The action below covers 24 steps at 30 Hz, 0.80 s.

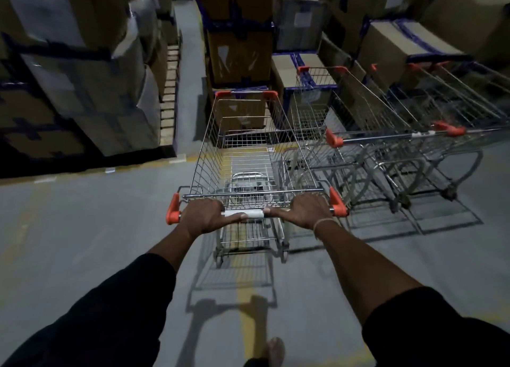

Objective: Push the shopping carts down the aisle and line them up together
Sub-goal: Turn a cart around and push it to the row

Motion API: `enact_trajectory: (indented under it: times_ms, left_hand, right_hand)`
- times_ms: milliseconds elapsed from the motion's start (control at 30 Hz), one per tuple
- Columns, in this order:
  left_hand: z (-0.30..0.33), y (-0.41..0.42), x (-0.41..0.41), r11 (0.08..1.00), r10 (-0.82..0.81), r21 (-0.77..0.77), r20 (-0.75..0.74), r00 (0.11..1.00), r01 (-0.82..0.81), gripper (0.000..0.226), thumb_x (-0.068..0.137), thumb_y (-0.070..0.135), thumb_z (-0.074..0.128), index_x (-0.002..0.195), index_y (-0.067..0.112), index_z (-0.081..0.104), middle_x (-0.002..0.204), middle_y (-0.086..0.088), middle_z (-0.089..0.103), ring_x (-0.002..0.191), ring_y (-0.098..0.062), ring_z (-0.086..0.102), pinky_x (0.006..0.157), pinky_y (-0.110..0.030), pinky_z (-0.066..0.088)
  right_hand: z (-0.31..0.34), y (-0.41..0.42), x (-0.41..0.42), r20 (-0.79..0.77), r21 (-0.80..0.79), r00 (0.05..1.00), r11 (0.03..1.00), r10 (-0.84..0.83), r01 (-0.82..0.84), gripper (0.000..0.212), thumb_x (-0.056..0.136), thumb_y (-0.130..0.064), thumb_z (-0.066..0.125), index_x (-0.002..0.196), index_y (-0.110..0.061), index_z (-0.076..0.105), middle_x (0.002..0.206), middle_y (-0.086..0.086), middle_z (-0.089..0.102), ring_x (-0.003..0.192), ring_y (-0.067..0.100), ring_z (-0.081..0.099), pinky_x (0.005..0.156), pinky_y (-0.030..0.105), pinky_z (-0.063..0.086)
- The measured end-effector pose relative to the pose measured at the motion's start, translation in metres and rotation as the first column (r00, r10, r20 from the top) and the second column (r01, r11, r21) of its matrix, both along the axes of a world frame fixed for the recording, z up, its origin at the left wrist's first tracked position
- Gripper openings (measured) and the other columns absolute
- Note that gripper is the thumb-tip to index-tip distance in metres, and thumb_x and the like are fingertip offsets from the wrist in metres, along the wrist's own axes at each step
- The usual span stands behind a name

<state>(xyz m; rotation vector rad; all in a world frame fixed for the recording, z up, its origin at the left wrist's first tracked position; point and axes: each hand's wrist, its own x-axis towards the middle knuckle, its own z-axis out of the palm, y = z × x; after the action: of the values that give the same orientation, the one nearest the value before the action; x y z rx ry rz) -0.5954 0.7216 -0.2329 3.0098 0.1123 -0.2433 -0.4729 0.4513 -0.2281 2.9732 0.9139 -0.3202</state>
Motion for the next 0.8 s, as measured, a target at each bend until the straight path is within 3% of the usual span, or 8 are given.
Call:
enact_trajectory:
  times_ms: [300, 467, 633, 800]
  left_hand:
    - [-0.006, 0.029, 0.076, 0.999, 0.042, 0.012, 0.013, 0.999, -0.042, 0.103, 0.069, 0.104, 0.011, 0.066, 0.017, 0.066, 0.058, 0.001, 0.060, 0.052, -0.013, 0.058, 0.051, -0.025, 0.033]
    - [-0.007, 0.047, 0.115, 0.998, 0.051, 0.031, 0.055, 0.997, -0.053, 0.100, 0.070, 0.102, 0.011, 0.064, 0.018, 0.064, 0.056, 0.002, 0.056, 0.050, -0.012, 0.054, 0.049, -0.025, 0.031]
    - [-0.014, 0.070, 0.152, 0.998, 0.066, 0.003, 0.056, 0.996, -0.066, 0.099, 0.074, 0.102, 0.012, 0.061, 0.018, 0.063, 0.054, 0.001, 0.058, 0.049, -0.014, 0.057, 0.051, -0.024, 0.041]
    - [-0.016, 0.087, 0.183, 0.998, 0.063, 0.008, 0.033, 0.997, -0.063, 0.095, 0.075, 0.102, 0.015, 0.059, 0.019, 0.059, 0.053, 0.001, 0.056, 0.048, -0.015, 0.057, 0.053, -0.024, 0.046]
  right_hand:
    - [0.002, 0.034, 0.086, -0.004, -0.041, 0.998, 0.997, 0.065, -0.065, 0.086, 0.076, -0.106, 0.023, 0.054, -0.025, 0.041, 0.054, -0.001, 0.045, 0.049, 0.016, 0.043, 0.059, 0.029, 0.036]
    - [0.005, 0.056, 0.129, -0.007, -0.023, 0.997, 0.997, 0.077, -0.077, 0.083, 0.077, -0.104, 0.027, 0.057, -0.025, 0.044, 0.057, -0.001, 0.047, 0.053, 0.017, 0.046, 0.062, 0.028, 0.041]
    - [-0.001, 0.076, 0.170, -0.039, 0.051, 0.997, 0.997, 0.064, -0.062, 0.101, 0.054, -0.114, -0.002, 0.059, -0.025, 0.045, 0.057, -0.003, 0.044, 0.050, 0.016, 0.042, 0.063, 0.026, 0.044]
    - [0.001, 0.093, 0.199, -0.063, 0.055, 0.997, 0.998, 0.042, -0.038, 0.102, 0.051, -0.115, -0.005, 0.059, -0.026, 0.045, 0.058, -0.003, 0.046, 0.050, 0.016, 0.043, 0.070, 0.030, 0.055]
